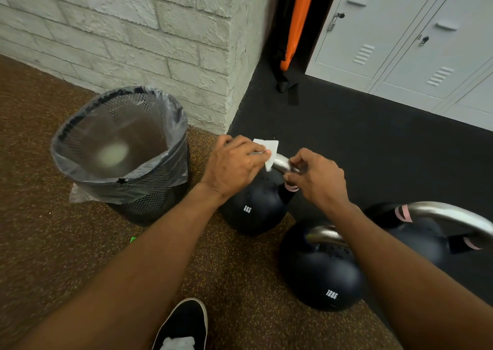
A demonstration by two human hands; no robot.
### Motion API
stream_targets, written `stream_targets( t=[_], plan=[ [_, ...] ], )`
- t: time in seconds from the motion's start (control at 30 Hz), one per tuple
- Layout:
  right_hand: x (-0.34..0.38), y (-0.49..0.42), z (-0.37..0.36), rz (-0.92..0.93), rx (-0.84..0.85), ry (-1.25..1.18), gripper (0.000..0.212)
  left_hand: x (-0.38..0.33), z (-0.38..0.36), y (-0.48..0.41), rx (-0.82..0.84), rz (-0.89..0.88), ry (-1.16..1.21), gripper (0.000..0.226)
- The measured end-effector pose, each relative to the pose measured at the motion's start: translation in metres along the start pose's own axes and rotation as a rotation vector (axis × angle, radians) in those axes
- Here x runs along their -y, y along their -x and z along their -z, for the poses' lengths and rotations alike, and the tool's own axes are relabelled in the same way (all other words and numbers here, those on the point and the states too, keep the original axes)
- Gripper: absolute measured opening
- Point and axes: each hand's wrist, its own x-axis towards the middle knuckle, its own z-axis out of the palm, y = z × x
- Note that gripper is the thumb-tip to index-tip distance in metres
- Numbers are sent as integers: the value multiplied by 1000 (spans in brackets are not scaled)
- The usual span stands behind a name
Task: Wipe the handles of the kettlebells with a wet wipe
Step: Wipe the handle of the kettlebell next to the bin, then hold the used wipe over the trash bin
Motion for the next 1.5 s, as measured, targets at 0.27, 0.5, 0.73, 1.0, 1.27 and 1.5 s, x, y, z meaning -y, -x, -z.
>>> stream_targets(
  t=[0.27,0.5,0.73,1.0,1.27,1.5],
  plan=[
    [-8,-3,-7,-111,42,-263,32,7,17,-49,507,144,302,35],
    [-14,-4,-13,-73,24,-220,31,15,14,-68,681,150,398,28],
    [-17,-5,-15,-66,5,-229,31,9,16,-48,569,95,323,40],
    [-7,-5,0,-125,83,-238,26,8,32,-53,413,464,593,28],
    [41,2,37,-61,182,-771,61,7,85,-63,430,946,1343,24],
    [88,9,62,-80,135,-1039,9,24,130,-68,433,1026,1474,39]
  ],
)
